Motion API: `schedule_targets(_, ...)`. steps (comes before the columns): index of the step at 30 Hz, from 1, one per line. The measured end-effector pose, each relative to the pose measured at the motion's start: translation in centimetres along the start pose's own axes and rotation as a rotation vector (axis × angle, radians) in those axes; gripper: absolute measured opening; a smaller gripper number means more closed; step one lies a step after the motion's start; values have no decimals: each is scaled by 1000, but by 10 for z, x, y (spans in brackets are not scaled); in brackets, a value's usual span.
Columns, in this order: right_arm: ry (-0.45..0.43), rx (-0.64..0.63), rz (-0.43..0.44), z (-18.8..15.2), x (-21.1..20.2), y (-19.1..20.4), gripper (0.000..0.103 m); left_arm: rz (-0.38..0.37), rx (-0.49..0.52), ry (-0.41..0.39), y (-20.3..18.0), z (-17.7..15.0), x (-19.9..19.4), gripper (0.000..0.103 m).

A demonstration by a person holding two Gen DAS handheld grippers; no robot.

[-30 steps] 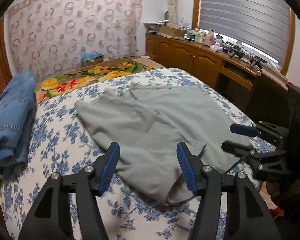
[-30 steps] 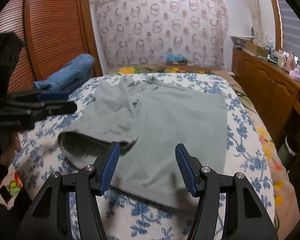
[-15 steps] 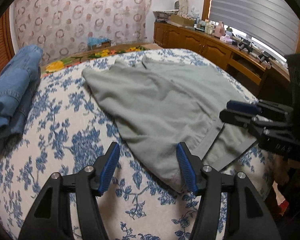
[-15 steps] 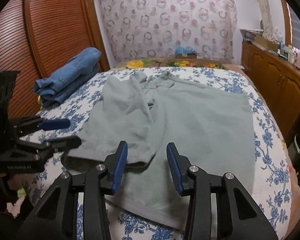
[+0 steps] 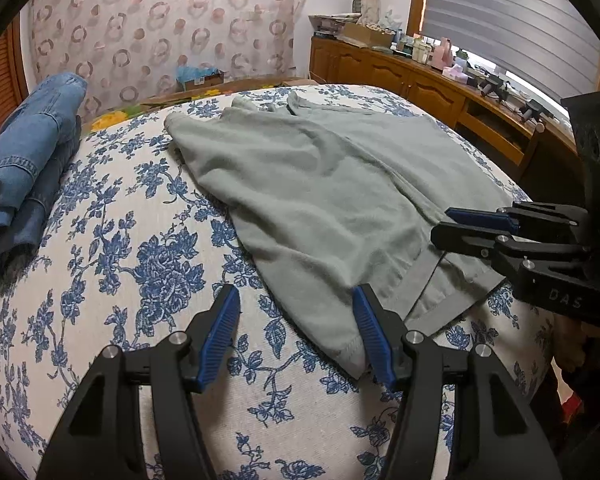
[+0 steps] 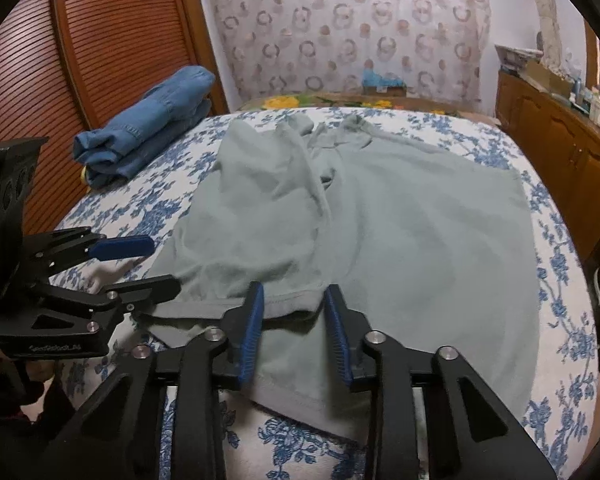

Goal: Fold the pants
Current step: 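Grasp the hem on the unfolded side with the right tool, then fold the held side over the center with the right tool, release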

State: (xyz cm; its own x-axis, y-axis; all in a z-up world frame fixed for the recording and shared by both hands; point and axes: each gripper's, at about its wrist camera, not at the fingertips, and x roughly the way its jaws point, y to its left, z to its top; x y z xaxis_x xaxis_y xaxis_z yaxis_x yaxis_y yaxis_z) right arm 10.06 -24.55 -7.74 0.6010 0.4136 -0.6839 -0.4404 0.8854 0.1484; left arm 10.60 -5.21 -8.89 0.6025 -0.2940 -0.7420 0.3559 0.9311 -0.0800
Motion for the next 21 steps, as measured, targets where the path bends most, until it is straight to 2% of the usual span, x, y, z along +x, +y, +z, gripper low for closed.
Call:
schedule_targets(3,-29,5,19,2,-6,-1,7,-1,-6,-13,1,1,-3,58)
schedule_targets(10,-105,3,39,10,-28,-1,5,1,-21,-57,3,9,-15,58)
schedule_targets(21,-191,-20,5,15,-67,-5,4,-2,-11,-85,-1,18,-20,58)
